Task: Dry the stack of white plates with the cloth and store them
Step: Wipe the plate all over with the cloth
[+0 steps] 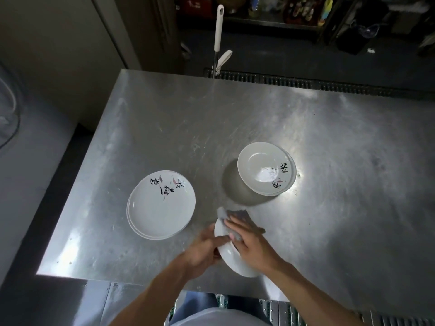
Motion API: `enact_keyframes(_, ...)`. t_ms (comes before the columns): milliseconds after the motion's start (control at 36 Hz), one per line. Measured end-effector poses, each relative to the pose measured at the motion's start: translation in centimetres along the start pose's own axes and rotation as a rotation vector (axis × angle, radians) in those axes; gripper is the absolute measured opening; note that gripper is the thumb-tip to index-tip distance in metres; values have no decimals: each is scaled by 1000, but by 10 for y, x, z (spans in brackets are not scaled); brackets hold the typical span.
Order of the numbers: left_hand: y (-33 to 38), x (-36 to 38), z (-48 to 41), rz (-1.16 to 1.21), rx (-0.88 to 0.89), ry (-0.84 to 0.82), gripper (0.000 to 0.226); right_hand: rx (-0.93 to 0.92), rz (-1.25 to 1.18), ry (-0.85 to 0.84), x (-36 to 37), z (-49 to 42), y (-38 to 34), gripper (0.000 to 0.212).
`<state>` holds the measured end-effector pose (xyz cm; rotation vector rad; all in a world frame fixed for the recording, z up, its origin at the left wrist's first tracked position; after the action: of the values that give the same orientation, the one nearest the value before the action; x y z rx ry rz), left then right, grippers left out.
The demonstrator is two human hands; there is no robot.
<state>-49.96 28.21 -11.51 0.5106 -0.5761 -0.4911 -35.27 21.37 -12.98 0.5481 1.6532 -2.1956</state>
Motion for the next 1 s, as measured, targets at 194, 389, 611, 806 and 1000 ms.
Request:
enact_keyframes(194, -2, -5, 0, -125, -20, 13, 52, -100, 94, -36, -12, -2, -7, 43)
enact_keyframes(389, 1, -6, 0, -129, -37, -10, 44, -5, 103, 45, -15, -6, -4, 47)
enact_keyframes(611, -10, -7, -5, -89, -29, 43, 49, 77, -16, 51, -12, -12, 8, 49)
enact_keyframes(806, -13, -1, -7, 114, -42, 78, 64, 295, -164, 201, -23, -12, 16, 44)
enact_keyframes(1000, -7, -2, -4, 49, -46, -49, 41, -21, -8, -88, 3, -6, -4, 44)
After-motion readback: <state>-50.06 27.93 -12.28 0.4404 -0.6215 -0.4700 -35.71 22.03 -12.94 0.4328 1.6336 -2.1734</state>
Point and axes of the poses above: each hand's wrist, its own z-axis away from the middle knuckle, its own x-axis out of the palm, y = z × x, the point moved 3 cm from there along -z, towards the middle knuckle, and after that the axes turned 4 degrees about -z, right-handed, at the moved point
